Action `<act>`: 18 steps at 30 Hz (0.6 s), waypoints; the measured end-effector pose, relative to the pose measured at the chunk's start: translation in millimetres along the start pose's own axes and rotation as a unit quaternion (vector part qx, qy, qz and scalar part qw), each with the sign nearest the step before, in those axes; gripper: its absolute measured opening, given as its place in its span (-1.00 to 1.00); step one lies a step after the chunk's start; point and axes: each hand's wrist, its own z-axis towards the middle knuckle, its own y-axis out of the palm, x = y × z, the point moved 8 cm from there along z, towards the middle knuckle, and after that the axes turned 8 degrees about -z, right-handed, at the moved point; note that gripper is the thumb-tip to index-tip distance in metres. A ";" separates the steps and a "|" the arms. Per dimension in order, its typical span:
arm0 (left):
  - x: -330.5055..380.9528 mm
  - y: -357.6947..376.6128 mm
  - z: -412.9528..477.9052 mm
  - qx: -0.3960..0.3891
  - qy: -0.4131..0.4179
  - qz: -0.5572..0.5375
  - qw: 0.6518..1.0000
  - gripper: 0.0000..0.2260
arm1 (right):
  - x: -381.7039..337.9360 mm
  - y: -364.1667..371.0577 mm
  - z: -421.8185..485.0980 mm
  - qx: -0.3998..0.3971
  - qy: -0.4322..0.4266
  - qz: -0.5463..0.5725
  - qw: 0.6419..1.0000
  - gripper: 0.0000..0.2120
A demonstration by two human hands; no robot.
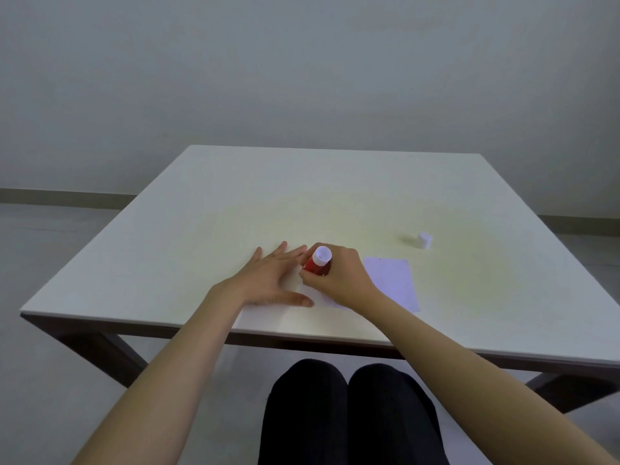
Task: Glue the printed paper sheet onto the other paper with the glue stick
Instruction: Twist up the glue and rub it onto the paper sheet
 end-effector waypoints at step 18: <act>-1.1 1.1 0.8 -0.037 -0.035 0.081 0.995 -0.08 | 28.4 -33.2 7.1 0.078 0.081 0.018 0.994 -0.95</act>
